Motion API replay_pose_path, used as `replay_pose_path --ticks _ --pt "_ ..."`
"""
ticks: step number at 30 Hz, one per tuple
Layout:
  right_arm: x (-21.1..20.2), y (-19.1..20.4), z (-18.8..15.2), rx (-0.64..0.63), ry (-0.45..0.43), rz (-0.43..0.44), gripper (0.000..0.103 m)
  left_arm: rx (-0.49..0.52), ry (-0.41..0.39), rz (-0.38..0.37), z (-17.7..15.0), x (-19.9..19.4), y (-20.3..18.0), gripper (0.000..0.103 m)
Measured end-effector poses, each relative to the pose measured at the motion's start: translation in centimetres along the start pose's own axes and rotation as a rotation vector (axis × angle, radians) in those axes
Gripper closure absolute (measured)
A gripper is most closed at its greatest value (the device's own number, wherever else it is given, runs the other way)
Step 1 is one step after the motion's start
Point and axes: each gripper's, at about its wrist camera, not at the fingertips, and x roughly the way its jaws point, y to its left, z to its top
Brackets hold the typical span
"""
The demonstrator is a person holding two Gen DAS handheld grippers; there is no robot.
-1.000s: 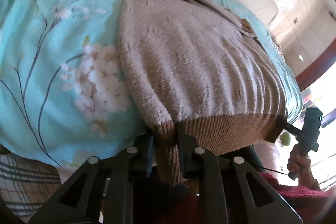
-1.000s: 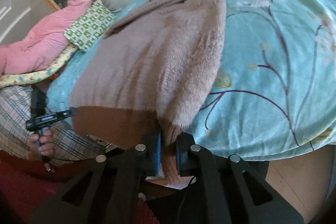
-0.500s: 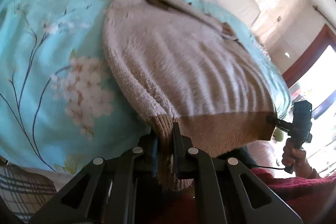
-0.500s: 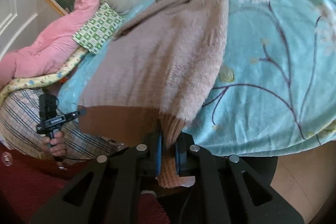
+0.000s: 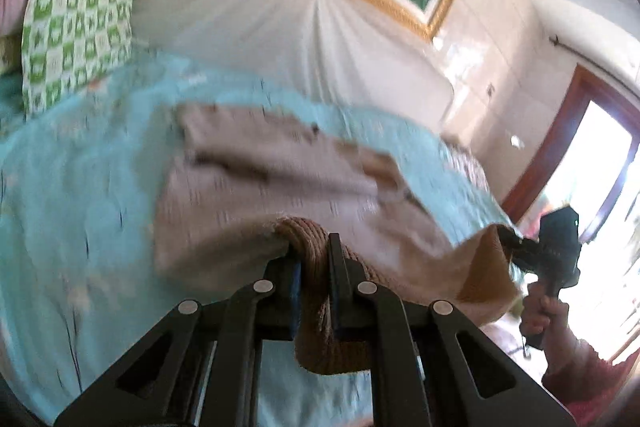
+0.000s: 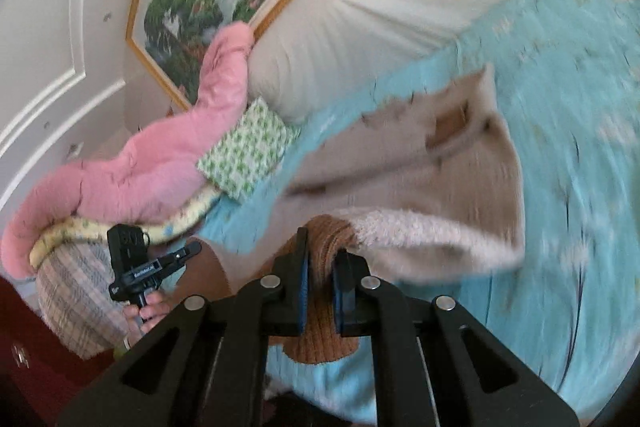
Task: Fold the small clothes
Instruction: 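Lift the hem with both tools and fold it toward the collar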
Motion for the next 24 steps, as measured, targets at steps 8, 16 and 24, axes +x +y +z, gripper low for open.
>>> replay_pose_path --ticks 8,16,24 --pt "4.3 -2.8 7.8 0.024 -0.071 -0.062 0.093 -0.02 -0.088 0.014 8.3 5.6 3.4 0.095" --pt "11.2 -5.8 14.6 0.003 -0.063 -0.145 0.093 -0.016 -0.051 0.075 14.6 14.7 6.2 0.095" --pt "18.3 -11.8 16.7 0.056 0.024 -0.317 0.093 -0.081 0.042 0.186 15.6 23.5 11.3 0.095"
